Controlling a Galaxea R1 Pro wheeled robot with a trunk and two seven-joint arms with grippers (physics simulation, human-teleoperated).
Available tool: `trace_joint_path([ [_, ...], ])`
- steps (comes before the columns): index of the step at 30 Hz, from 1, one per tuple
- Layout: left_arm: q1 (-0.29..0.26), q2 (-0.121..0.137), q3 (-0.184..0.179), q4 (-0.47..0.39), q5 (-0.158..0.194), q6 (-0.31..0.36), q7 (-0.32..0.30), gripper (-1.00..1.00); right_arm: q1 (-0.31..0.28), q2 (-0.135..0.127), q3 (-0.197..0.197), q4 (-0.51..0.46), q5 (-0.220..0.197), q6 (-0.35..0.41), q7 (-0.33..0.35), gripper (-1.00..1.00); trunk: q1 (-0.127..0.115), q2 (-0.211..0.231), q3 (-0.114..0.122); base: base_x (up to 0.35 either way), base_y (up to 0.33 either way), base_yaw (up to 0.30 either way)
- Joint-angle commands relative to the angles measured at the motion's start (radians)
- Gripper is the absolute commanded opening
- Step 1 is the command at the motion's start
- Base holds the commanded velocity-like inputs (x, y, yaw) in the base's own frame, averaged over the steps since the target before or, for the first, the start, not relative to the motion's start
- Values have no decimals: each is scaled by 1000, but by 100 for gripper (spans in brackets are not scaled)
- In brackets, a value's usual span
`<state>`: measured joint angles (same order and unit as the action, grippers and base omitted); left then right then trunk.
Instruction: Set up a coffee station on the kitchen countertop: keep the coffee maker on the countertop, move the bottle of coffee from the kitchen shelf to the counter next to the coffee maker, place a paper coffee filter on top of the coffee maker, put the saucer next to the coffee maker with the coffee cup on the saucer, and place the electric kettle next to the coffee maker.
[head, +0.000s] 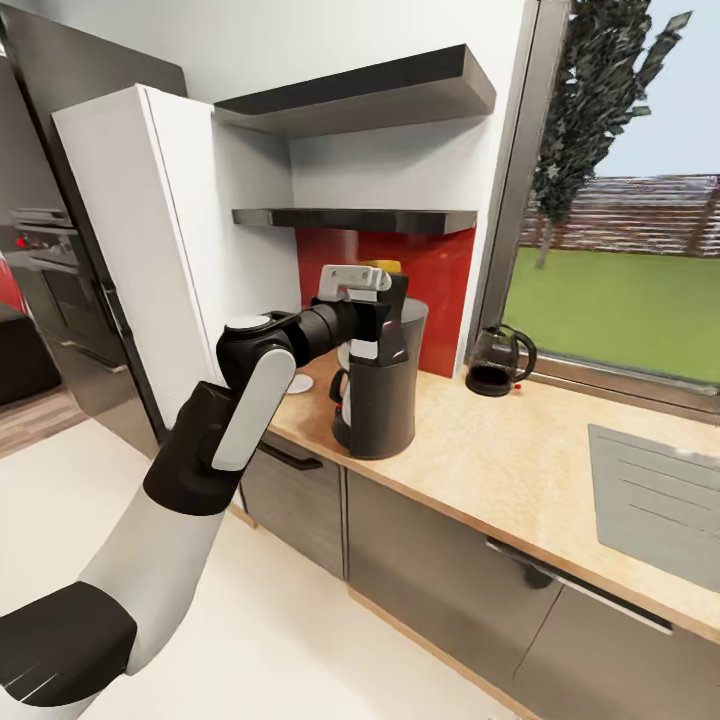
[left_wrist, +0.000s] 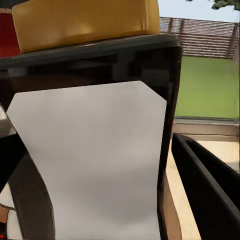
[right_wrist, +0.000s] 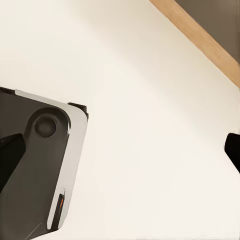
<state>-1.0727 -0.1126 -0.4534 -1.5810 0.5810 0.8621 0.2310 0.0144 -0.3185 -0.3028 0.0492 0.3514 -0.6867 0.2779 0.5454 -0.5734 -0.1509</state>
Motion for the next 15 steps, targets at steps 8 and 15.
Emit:
trace_joint_path([
  [8,-1,-44,-3,1,11,3,8,-100,-1,-1,-9,1,3,-3,6,100,0,-2,-2,0,0,-114],
  [15,-1,-62,-100,2,14,2,5,-100,-1,-1,-9,1,3,-4,6,100,0,-2,-2,0,0,-4],
])
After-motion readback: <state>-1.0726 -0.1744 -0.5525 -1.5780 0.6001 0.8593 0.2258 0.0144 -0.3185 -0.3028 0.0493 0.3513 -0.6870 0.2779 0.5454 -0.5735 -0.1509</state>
